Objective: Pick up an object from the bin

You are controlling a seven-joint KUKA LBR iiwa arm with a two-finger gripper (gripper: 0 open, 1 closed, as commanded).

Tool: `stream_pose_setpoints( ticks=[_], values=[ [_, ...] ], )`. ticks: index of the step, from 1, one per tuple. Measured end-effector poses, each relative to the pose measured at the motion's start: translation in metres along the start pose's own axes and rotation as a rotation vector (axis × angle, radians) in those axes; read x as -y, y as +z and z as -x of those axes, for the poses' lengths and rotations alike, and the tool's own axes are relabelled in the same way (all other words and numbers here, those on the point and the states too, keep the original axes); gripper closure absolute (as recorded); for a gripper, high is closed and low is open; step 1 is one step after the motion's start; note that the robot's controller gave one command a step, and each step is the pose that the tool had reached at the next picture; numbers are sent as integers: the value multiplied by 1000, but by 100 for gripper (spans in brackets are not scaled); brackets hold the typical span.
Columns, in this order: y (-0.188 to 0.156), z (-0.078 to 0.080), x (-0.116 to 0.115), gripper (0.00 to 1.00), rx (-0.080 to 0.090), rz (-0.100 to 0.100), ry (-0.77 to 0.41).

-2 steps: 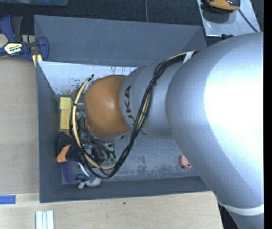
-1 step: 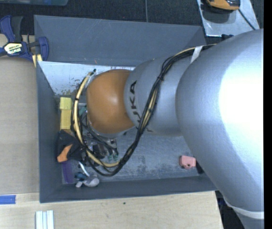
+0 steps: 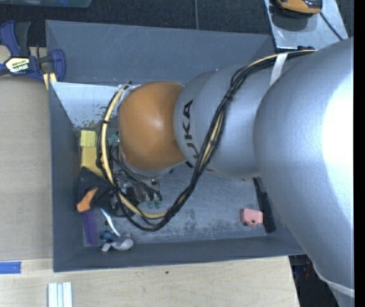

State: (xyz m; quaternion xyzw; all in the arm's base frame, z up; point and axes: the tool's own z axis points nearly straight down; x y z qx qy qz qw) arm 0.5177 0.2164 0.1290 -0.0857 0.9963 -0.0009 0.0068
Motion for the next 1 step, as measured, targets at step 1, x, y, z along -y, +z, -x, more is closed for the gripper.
stream_pose_setpoints(
  ticks=[1],
  values=[
    [-10, 1, 0, 100, 5, 1, 0]
  ],
)
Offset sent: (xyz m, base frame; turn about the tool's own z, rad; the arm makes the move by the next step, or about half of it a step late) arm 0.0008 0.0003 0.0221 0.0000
